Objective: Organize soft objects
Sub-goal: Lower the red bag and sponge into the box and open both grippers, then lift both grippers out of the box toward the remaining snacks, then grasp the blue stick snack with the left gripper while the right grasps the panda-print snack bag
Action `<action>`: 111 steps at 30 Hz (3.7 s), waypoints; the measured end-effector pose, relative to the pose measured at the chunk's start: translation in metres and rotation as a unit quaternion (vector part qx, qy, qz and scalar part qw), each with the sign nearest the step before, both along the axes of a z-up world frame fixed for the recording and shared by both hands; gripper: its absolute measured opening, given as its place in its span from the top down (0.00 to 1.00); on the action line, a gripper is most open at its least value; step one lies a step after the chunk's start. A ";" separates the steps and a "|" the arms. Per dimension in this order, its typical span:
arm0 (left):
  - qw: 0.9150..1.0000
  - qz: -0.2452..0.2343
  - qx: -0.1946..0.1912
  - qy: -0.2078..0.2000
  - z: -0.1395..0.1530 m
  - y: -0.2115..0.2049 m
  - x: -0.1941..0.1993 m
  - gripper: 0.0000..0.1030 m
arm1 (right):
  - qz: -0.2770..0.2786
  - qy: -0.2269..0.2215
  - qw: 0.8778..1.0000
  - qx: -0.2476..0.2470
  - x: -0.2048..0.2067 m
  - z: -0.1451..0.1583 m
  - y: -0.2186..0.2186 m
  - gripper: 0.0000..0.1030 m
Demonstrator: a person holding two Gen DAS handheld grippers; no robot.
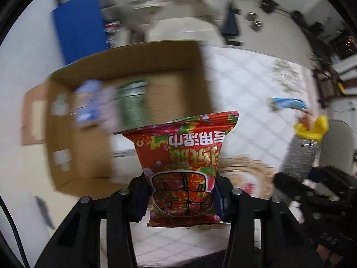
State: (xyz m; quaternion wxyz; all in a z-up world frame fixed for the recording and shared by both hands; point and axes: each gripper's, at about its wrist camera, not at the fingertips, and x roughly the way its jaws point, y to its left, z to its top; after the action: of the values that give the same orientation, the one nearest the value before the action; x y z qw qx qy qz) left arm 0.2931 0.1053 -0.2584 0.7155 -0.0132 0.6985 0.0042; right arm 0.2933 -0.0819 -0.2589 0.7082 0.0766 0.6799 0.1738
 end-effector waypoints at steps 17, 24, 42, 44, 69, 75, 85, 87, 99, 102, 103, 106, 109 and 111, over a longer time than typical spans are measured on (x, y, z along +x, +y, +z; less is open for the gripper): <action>0.990 0.045 0.037 0.127 -0.129 0.127 0.012 0.58 | 0.073 0.038 0.988 -0.129 0.035 -0.104 0.163 0.52; 0.986 0.036 0.027 0.159 -0.149 0.126 0.003 0.56 | 0.071 0.054 0.985 -0.148 0.030 -0.127 0.167 0.50; 0.997 0.070 -0.004 0.035 -0.033 0.139 -0.039 0.06 | 0.056 0.011 0.990 -0.127 -0.001 -0.056 0.163 0.00; 0.997 0.075 0.005 0.013 -0.022 0.139 -0.040 0.06 | 0.055 -0.007 0.990 -0.132 -0.011 -0.042 0.162 0.00; 0.978 0.114 0.048 -0.169 0.100 0.096 -0.149 0.05 | 0.018 -0.156 0.982 -0.105 -0.119 0.090 0.110 0.00; 0.977 0.105 0.059 -0.177 0.113 0.081 -0.154 0.05 | 0.016 -0.154 0.984 -0.084 -0.121 0.098 0.097 0.00; 0.976 -0.021 0.122 -0.182 0.109 -0.018 -0.101 0.05 | -0.050 -0.108 0.992 -0.037 -0.093 0.078 0.017 0.00; 0.970 -0.073 0.136 -0.186 0.098 -0.059 -0.076 0.05 | -0.080 -0.095 0.991 -0.044 -0.081 0.069 -0.024 0.00; 0.919 -0.372 0.112 -0.072 -0.065 -0.336 0.086 0.26 | -0.356 0.005 0.934 -0.030 -0.020 -0.037 -0.323 0.01; 0.901 -0.416 0.116 -0.030 -0.114 -0.378 0.103 0.26 | -0.372 0.029 0.927 -0.027 -0.011 -0.062 -0.361 0.01; 0.897 -0.428 0.113 -0.015 -0.129 -0.389 0.106 0.26 | -0.372 0.037 0.927 -0.026 -0.008 -0.068 -0.368 0.01; 0.884 -0.454 0.110 0.034 -0.163 -0.410 0.111 0.26 | -0.369 0.057 0.927 -0.015 0.002 -0.086 -0.380 0.01; 0.875 -0.465 0.120 0.063 -0.188 -0.417 0.110 0.26 | -0.366 0.076 0.927 -0.001 0.014 -0.102 -0.381 0.01; 0.884 -0.452 0.103 0.062 -0.186 -0.417 0.112 0.40 | -0.369 0.086 0.925 0.012 0.021 -0.110 -0.379 0.01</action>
State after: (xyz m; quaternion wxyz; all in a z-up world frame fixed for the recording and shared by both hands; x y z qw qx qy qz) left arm 0.4056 -0.3114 -0.4447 0.5924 0.3781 0.6670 -0.2472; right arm 0.3146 -0.4610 -0.3694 0.6602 0.3459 0.6593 -0.0990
